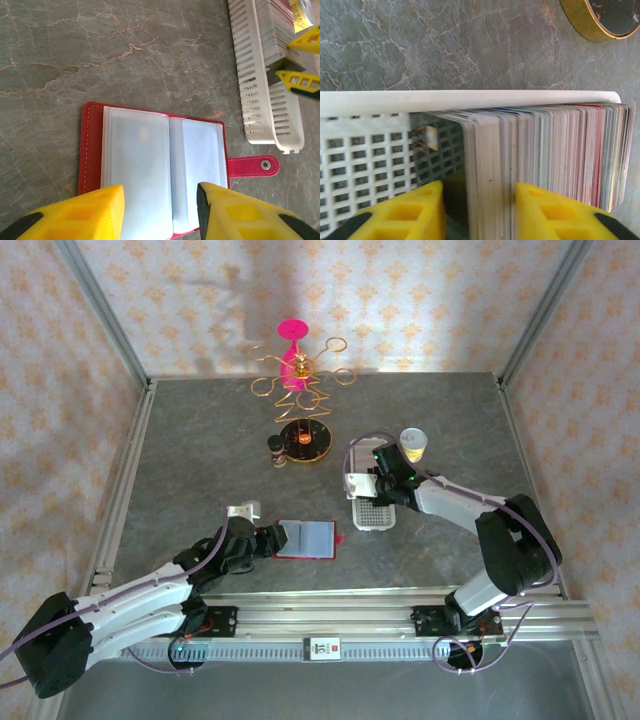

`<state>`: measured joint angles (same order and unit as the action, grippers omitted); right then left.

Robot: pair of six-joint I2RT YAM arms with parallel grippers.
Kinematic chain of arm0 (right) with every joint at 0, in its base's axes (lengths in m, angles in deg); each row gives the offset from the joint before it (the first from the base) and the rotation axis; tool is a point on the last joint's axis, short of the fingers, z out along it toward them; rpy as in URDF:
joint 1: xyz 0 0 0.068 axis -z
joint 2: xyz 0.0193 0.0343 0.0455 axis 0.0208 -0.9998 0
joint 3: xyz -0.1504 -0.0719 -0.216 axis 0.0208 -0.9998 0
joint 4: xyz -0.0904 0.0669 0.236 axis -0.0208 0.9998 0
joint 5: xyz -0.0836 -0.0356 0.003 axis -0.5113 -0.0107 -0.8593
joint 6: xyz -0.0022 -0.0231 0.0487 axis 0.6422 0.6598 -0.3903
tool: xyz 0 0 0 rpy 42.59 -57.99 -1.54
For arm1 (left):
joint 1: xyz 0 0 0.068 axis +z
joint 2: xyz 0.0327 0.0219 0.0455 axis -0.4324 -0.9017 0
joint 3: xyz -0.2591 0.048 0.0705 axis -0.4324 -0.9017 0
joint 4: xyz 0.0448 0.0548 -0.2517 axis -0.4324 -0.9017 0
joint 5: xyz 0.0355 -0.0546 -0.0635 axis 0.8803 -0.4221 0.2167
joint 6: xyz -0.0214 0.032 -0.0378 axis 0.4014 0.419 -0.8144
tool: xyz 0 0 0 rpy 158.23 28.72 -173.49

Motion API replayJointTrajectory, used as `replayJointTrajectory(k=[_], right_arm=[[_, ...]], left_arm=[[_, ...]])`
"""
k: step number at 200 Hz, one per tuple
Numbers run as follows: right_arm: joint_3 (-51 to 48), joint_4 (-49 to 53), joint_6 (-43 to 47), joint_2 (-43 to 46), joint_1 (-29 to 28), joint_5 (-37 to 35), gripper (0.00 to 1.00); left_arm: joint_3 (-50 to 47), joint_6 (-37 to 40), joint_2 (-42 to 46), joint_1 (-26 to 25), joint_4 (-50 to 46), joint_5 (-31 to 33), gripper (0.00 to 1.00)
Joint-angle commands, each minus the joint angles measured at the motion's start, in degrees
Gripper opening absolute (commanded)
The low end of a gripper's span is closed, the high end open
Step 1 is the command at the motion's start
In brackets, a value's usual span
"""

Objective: Put the credit cards into the card holder

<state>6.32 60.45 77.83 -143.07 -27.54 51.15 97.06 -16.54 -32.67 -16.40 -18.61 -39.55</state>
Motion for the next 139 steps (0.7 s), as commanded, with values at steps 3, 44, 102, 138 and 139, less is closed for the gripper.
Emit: replayJointTrajectory(k=[3, 44, 102, 138, 139], right_arm=[[2.00, -1.16, 0.08, 1.09, -0.01, -0.93, 0.31], [2.52, 0.41, 0.00, 1.43, -0.10, -0.89, 0.21], [3.23, 2.33, -0.01, 2.61, -0.19, -1.15, 0.17], [3.17, 2.65, -0.18, 3.72, -0.19, -1.18, 0.14], [3.17, 2.67, -0.18, 3.72, -0.19, -1.21, 0.14]], left_arm=[[-1.14, -0.19, -0.62, -0.43, 1.64, -0.94, 0.43], [-1.39, -0.51, -0.71, -0.39, 2.18, -1.30, 0.41], [-1.43, -0.80, -1.07, -0.38, 2.58, -1.65, 0.41], [-1.42, -0.89, -1.47, -0.43, 2.89, -1.87, 0.40], [-1.42, -0.89, -1.49, -0.43, 2.93, -1.89, 0.40]])
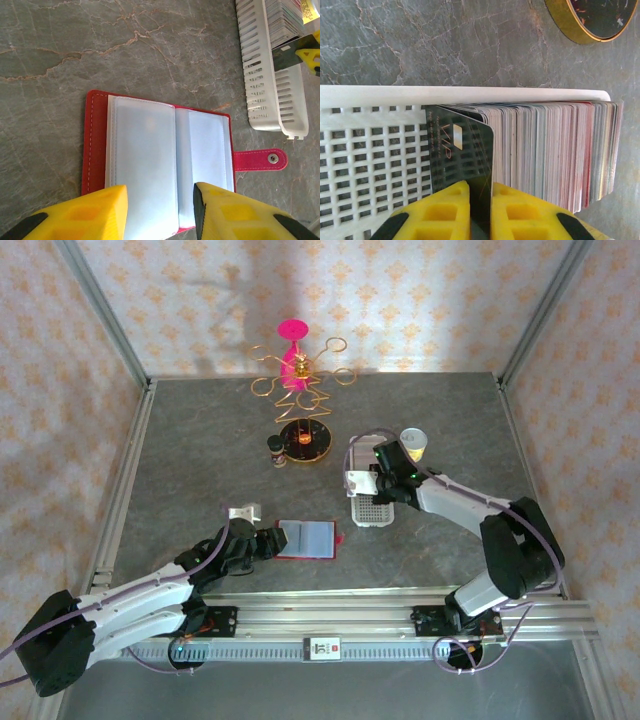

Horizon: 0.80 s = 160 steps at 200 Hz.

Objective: Put the credit cards into the card holder

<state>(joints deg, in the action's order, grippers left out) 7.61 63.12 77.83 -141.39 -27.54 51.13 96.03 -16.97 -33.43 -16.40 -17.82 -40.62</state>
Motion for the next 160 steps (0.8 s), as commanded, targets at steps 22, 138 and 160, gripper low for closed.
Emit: replayJointTrajectory(k=[22, 138, 160], right_arm=[[1.86, 0.08, -0.24, 1.98, -0.19, -1.25, 0.12], [2.05, 4.01, -1.28, 5.46, -0.25, -0.77, 0.08], [2.17, 4.07, -1.41, 4.94, -0.20, -0.76, 0.08]], left_arm=[[-0.31, -0.54, -0.91, -0.38, 2.35, -1.01, 0.39], [0.05, -0.52, -1.00, -0.41, 1.66, -1.02, 0.38], [0.18, -0.59, -1.00, -0.37, 1.32, -1.08, 0.38]])
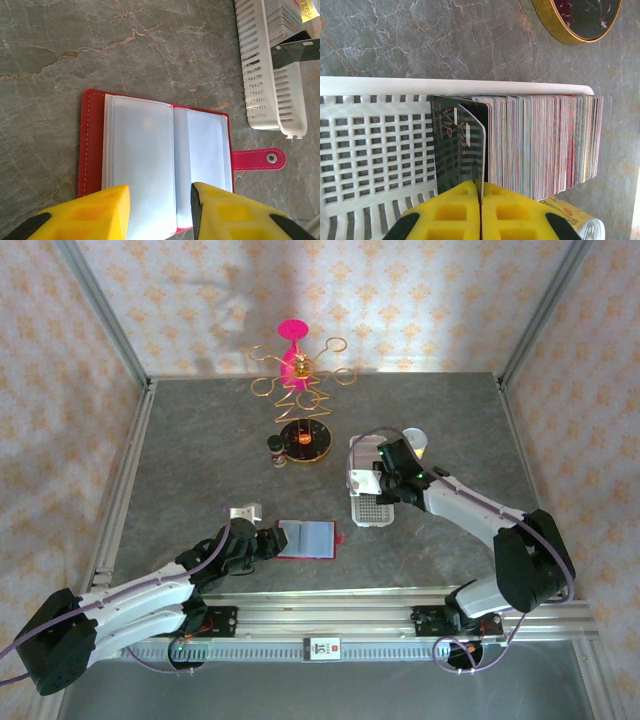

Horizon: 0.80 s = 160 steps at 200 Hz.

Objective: Put the credit cards into the card holder

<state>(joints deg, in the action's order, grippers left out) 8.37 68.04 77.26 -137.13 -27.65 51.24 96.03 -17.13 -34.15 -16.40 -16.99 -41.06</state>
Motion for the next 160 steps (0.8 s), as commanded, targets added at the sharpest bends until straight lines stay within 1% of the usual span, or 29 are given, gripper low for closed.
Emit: replayJointTrajectory(k=[1, 52, 130, 160], right_arm=[[1.44, -0.85, -0.84, 0.63, -0.13, -0.83, 0.08], [2.78, 0.94, -1.02, -1.55, -0.19, 0.13, 0.08], [5.18, 2.39, -1.80, -5.94, -0.19, -0.05, 0.03], [6.21, 4.33, -2.59, -4.99, -0.26, 0.80, 0.02]], left_arm=[[0.20, -0.46, -0.27, -0.40, 0.49, -0.66, 0.38], [-0.03, -0.52, -0.19, -0.43, 0.83, -0.96, 0.36], [-0.04, -0.44, -0.03, -0.43, 0.39, -0.85, 0.32], [0.13, -0.48, 0.17, -0.37, -0.06, -0.85, 0.30]])
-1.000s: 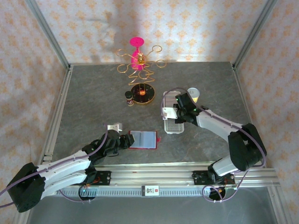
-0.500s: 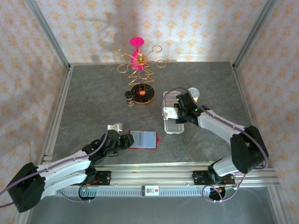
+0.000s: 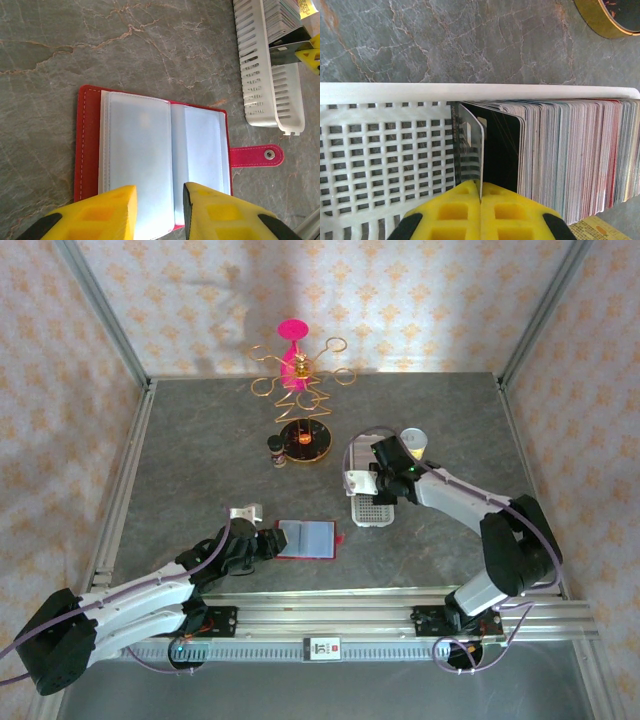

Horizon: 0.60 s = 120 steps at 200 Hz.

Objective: Put the credit cards into the card holder

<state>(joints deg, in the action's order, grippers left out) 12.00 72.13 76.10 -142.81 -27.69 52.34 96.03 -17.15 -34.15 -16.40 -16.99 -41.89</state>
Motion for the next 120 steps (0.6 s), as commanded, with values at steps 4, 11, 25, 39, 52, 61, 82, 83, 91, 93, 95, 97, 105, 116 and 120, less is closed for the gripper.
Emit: replayJointTrajectory(k=[4, 11, 25, 39, 52, 61, 82, 83, 91, 93, 95, 97, 105, 116, 120], right_arm=[[2.66, 0.49, -1.51, 1.08, -0.25, -0.07, 0.02], [2.74, 1.15, -1.66, 1.78, -0.37, 0.45, 0.02], [2.50, 2.59, -2.08, 3.29, -0.47, 1.80, 0.03], [2.03, 3.49, -3.11, 4.47, -0.55, 2.68, 0.03], [1.28, 3.94, -3.73, 5.33, -0.58, 3.12, 0.03], [0.69, 3.99, -3.73, 5.81, -0.63, 3.27, 0.03], [-0.72, 3.09, -3.90, 6.53, -0.60, 2.55, 0.03], [-0.78, 3.07, -3.86, 6.49, -0.58, 2.53, 0.03], [-1.23, 2.96, -3.75, 6.49, -0.60, 2.36, 0.03], [-1.25, 2.90, -3.78, 6.59, -0.57, 2.34, 0.03], [-1.28, 2.78, -3.68, 6.50, -0.61, 2.32, 0.03], [-1.39, 2.70, -3.65, 6.48, -0.59, 2.16, 0.02], [-1.38, 2.54, -3.47, 6.21, -0.59, 1.67, 0.02], [-0.97, 2.75, -3.47, 5.61, -0.64, 1.30, 0.02], [-0.77, 2.80, -3.54, 5.49, -0.59, 1.28, 0.01]], left_arm=[[0.14, -0.46, 0.23, -0.38, -0.13, -0.03, 0.30], [0.22, -0.46, 0.31, -0.42, -0.22, 0.07, 0.30], [0.40, -0.44, 0.51, -0.40, -0.37, 0.17, 0.29], [0.66, -0.44, 0.52, -0.43, -0.22, 0.16, 0.28], [0.98, -0.41, 0.52, -0.37, -0.16, 0.15, 0.27], [1.23, -0.28, 0.52, -0.38, -0.36, 0.12, 0.27], [1.80, -0.06, 0.52, -0.43, -0.80, 0.09, 0.27], [1.85, -0.08, 0.47, -0.38, -0.82, 0.08, 0.27], [1.95, -0.10, 0.52, -0.43, -0.97, 0.08, 0.28], [1.97, -0.10, 0.52, -0.43, -1.02, 0.08, 0.28], [2.00, -0.11, 0.52, -0.39, -1.06, 0.05, 0.28], [1.99, -0.11, 0.52, -0.40, -1.11, -0.02, 0.28], [2.09, 0.01, 0.58, -0.43, -1.27, -0.03, 0.28], [2.08, -0.09, 0.65, -0.42, -1.49, -0.01, 0.28], [2.09, -0.08, 0.69, -0.41, -1.46, -0.06, 0.28]])
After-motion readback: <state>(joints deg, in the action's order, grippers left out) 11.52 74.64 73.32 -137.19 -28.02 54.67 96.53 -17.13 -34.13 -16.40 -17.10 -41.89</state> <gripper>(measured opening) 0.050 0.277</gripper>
